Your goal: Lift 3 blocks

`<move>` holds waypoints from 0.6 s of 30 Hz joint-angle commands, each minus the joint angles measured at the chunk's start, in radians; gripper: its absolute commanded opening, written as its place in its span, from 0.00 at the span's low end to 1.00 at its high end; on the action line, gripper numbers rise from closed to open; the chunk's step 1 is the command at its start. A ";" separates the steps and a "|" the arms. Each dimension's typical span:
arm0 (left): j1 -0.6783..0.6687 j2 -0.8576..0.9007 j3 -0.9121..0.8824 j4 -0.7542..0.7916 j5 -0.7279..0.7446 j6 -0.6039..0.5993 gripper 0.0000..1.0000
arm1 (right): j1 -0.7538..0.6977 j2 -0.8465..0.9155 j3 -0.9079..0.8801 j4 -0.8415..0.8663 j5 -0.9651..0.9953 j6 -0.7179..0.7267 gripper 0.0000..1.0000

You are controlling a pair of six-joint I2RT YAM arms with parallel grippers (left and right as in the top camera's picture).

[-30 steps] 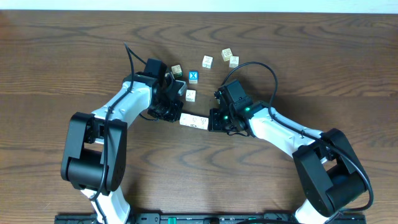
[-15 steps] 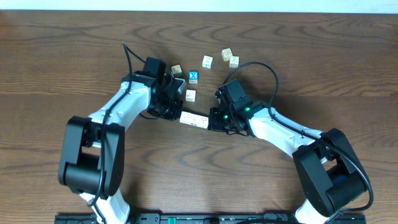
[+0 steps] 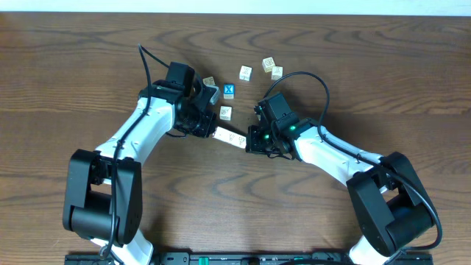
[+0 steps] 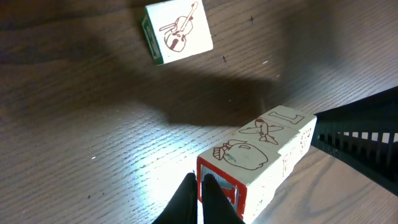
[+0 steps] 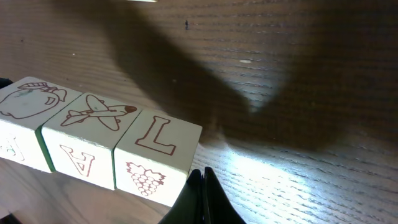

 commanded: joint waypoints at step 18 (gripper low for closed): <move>-0.070 -0.004 0.021 0.001 0.142 -0.016 0.07 | 0.018 -0.099 0.064 0.023 -0.142 -0.019 0.01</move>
